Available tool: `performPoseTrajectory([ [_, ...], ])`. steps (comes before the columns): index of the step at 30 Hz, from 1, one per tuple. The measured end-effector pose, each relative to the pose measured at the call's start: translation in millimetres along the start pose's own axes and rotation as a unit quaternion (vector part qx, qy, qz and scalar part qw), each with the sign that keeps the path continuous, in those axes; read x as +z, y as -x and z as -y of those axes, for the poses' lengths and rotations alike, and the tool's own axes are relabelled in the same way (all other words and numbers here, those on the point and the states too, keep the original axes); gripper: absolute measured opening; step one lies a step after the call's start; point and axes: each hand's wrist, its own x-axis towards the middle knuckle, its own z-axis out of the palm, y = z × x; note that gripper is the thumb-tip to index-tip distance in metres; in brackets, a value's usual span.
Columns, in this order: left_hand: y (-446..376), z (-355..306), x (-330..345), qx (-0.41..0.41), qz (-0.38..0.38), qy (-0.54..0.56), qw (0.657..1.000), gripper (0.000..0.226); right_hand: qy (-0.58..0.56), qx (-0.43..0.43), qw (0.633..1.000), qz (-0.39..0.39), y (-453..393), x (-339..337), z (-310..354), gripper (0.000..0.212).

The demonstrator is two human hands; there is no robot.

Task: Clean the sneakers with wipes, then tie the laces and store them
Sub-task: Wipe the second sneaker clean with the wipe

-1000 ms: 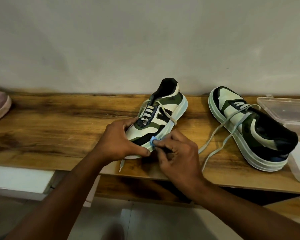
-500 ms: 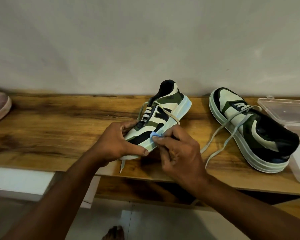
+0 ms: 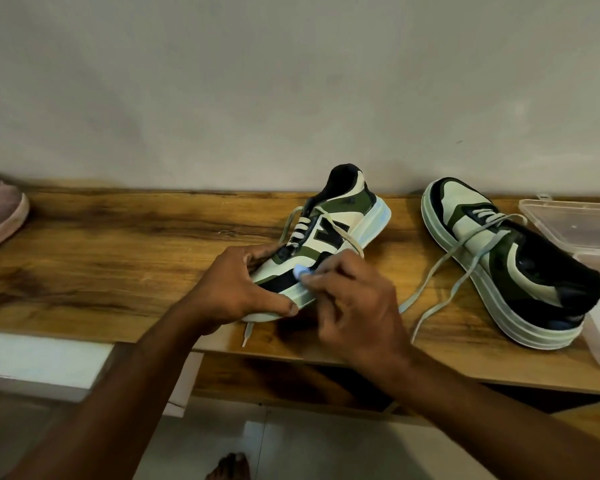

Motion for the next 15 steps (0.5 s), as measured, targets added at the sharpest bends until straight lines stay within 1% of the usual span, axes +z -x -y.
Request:
performPoseTrajectory([
  [2,1,-2,0,0.011,0.012,0.001,1.000,0.106,0.002,-0.050,0.997,0.052,9,5,10,0.019],
  [4,2,-4,0,0.012,0.020,0.007,1.000,0.102,0.012,-0.053,0.997,0.057,5,3,3,0.019],
  [5,2,-4,-1,0.009,0.020,0.009,1.000,0.104,0.017,-0.035,0.999,0.037,1,1,-4,0.020],
  [8,2,-2,-1,0.002,0.023,0.023,0.999,0.108,0.007,0.061,0.996,-0.061,-20,-10,-31,0.025],
  [10,2,-1,-1,-0.002,0.020,0.029,0.999,0.109,-0.003,0.100,0.990,-0.098,-26,-12,-39,0.024],
  [12,1,1,-2,-0.006,0.016,0.029,0.999,0.111,-0.003,0.087,0.992,-0.094,-23,-9,-33,0.022],
  [15,-1,1,-2,-0.010,0.012,0.020,1.000,0.117,0.019,0.013,0.999,-0.030,-6,-1,-11,0.021],
])
